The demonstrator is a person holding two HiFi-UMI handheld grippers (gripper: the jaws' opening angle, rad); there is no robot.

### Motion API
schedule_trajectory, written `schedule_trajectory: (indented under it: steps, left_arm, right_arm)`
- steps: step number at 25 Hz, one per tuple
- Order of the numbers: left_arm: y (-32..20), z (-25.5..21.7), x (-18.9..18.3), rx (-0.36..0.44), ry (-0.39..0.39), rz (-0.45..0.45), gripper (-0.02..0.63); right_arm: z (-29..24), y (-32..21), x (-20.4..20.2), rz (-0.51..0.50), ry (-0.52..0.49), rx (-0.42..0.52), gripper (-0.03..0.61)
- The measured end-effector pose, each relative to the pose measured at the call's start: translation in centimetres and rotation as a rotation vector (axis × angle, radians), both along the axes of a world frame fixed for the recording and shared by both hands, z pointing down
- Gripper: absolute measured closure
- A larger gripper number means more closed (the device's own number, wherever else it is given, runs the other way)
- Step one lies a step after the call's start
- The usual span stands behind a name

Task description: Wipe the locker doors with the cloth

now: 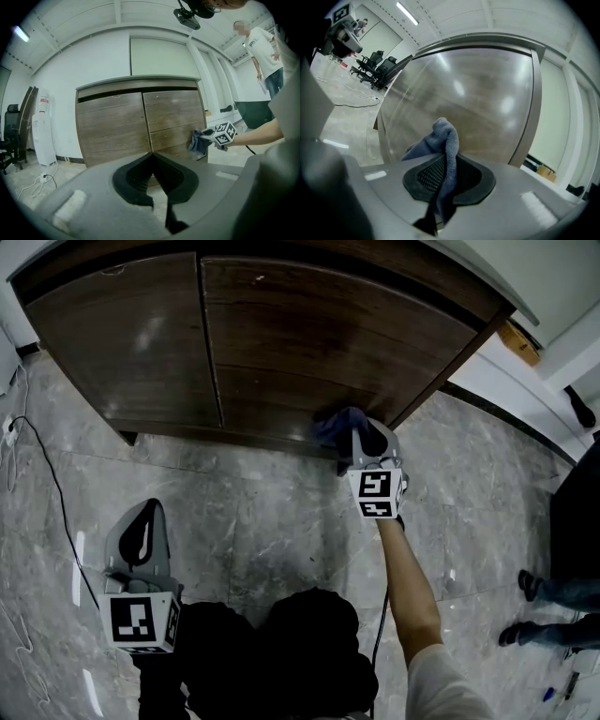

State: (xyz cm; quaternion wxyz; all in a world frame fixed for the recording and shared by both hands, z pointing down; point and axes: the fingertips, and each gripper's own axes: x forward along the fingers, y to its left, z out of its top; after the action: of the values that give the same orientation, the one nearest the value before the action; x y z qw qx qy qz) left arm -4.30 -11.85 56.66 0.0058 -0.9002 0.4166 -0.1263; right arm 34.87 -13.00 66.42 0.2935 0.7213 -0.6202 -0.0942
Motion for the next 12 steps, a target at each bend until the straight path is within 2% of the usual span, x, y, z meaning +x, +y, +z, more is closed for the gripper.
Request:
schedule_trajectory:
  steps: [6, 12]
  left_arm:
    - [0.1, -0.5, -0.4, 0.007, 0.024, 0.000, 0.611]
    - [0.3, -0.7, -0.8, 0.004, 0.032, 0.006, 0.611]
  right_arm:
    - [-12.0, -2.1, -3.1, -0.081, 0.151, 0.114, 0.526]
    - [-16.2, -2.8, -4.0, -0.114, 0.208, 0.106, 0.526]
